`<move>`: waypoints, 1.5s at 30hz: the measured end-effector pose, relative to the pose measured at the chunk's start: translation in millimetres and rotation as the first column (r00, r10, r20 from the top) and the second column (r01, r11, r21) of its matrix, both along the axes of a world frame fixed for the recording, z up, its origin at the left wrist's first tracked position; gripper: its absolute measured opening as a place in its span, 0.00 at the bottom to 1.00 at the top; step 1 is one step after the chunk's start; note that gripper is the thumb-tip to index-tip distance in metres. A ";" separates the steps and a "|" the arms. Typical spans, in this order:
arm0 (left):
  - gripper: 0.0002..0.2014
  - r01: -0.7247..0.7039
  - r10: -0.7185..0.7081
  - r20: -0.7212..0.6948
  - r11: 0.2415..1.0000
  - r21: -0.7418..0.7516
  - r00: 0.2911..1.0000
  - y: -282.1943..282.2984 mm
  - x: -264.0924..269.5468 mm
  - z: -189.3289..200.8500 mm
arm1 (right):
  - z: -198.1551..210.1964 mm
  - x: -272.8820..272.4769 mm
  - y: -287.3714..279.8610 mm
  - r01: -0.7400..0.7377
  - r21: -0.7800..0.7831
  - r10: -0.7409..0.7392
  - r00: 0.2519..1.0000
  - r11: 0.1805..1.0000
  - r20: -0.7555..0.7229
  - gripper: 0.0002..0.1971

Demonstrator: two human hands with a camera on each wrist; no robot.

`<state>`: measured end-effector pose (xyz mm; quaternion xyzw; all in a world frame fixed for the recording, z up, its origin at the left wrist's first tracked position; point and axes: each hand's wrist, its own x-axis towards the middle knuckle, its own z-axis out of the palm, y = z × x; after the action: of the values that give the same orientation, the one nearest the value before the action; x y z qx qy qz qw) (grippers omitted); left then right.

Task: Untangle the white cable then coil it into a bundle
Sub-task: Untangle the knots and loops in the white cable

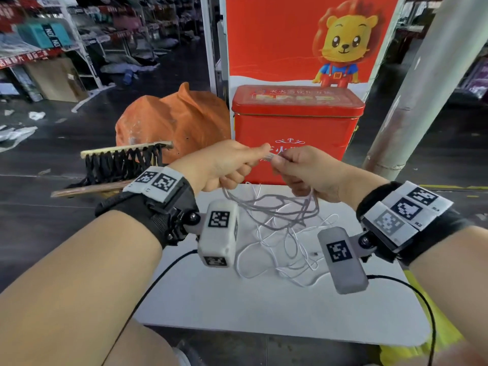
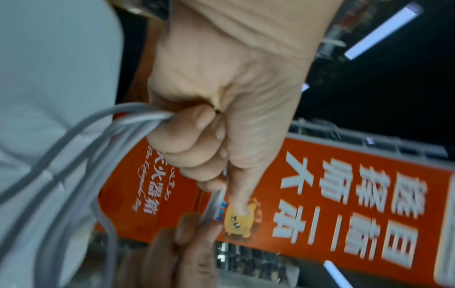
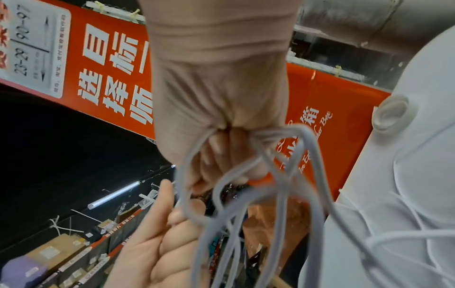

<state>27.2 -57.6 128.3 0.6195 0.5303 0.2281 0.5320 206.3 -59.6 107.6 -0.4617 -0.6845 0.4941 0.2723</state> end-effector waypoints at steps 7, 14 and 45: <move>0.18 0.077 -0.009 0.362 0.982 -0.175 0.932 2.4 -3.7 1.5 | 2.6 2.6 3.8 0.090 0.151 -0.088 0.996 0.984 -0.015 0.16; 0.18 -0.074 0.164 0.569 0.981 -0.178 0.806 9.5 -8.7 3.7 | -4.9 23.1 6.0 0.191 -0.165 -0.229 0.940 0.968 -0.253 0.10; 0.19 -0.661 0.629 0.629 0.713 -0.233 0.457 38.6 -67.1 -33.7 | -36.4 66.0 39.2 0.693 0.233 -0.693 0.714 0.682 -0.098 0.14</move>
<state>-39.9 -19.0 94.6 0.2582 0.4905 0.6298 0.5442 272.2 -20.4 71.2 -0.6471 -0.5159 0.2635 0.4957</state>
